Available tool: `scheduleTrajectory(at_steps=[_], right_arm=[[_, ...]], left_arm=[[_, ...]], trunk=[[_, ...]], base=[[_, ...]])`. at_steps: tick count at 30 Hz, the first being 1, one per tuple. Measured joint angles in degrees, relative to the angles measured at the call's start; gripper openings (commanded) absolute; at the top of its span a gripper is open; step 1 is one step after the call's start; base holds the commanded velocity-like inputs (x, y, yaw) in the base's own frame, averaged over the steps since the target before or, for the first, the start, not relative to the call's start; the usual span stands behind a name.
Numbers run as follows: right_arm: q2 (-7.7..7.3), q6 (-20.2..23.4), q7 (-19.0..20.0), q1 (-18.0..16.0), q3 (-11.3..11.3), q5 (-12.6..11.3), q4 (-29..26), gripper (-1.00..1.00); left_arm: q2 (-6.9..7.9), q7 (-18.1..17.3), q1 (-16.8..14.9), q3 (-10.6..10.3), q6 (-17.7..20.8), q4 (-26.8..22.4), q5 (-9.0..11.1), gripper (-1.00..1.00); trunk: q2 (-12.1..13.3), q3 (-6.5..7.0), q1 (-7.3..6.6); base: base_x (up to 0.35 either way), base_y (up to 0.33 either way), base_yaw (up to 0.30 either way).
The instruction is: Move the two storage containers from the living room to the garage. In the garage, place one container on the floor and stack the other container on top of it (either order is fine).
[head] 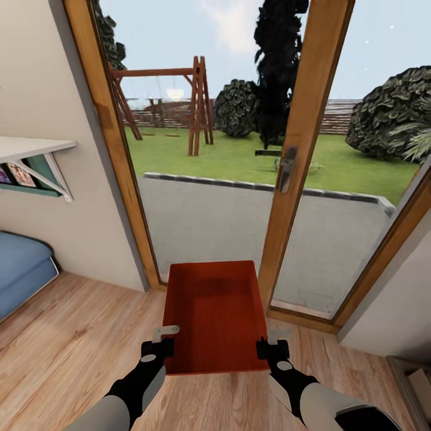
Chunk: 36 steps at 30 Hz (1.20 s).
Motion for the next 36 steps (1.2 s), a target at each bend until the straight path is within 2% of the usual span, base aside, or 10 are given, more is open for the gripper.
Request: scheduleTrajectory(at_steps=[26,36], right_arm=[[0.02,-0.1,0.0,0.0,0.0,0.0,0.1,-1.00],[0.00,-0.1,0.0,0.0,0.0,0.0,0.1,-1.00]], left_arm=[[0.02,-0.1,0.0,0.0,0.0,0.0,0.1,-1.00],[0.01,0.0,0.0,0.0,0.0,0.0,0.1,-1.00]], trunk=[[0.0,2.42,0.00],[0.0,2.61,0.00]], base=[[0.000,0.000,0.000],[0.000,0.000,0.000]])
